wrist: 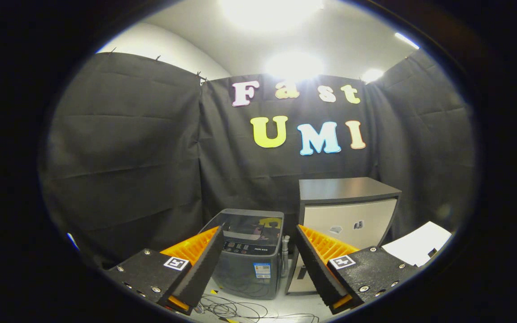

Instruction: Put the clothes into the washing machine and then close the washing machine lid.

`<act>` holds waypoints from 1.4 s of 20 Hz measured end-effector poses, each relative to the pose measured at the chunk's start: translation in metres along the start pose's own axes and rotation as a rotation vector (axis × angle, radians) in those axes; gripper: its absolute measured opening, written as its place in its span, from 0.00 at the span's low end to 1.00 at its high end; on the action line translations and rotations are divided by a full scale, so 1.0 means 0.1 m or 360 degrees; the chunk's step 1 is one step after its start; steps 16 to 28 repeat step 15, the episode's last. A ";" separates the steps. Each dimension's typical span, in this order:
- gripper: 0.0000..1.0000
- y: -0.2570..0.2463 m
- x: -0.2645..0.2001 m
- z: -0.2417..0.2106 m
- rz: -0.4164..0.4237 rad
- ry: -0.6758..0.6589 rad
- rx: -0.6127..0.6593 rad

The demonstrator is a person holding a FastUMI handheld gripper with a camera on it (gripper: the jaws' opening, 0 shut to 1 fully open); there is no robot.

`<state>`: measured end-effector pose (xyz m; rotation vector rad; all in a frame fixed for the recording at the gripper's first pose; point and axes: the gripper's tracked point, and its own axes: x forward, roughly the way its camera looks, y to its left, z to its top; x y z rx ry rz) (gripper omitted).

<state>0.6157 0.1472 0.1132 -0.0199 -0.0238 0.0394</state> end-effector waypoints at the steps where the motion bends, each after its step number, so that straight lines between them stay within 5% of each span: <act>1: 0.98 -0.01 -0.03 0.01 -0.0007 -0.0021 -0.0001; 8: 0.98 -0.18 -0.11 0.02 -0.0199 -0.0074 -0.0019; 28: 0.98 -0.16 -0.18 0.07 -0.0200 -0.0129 -0.0034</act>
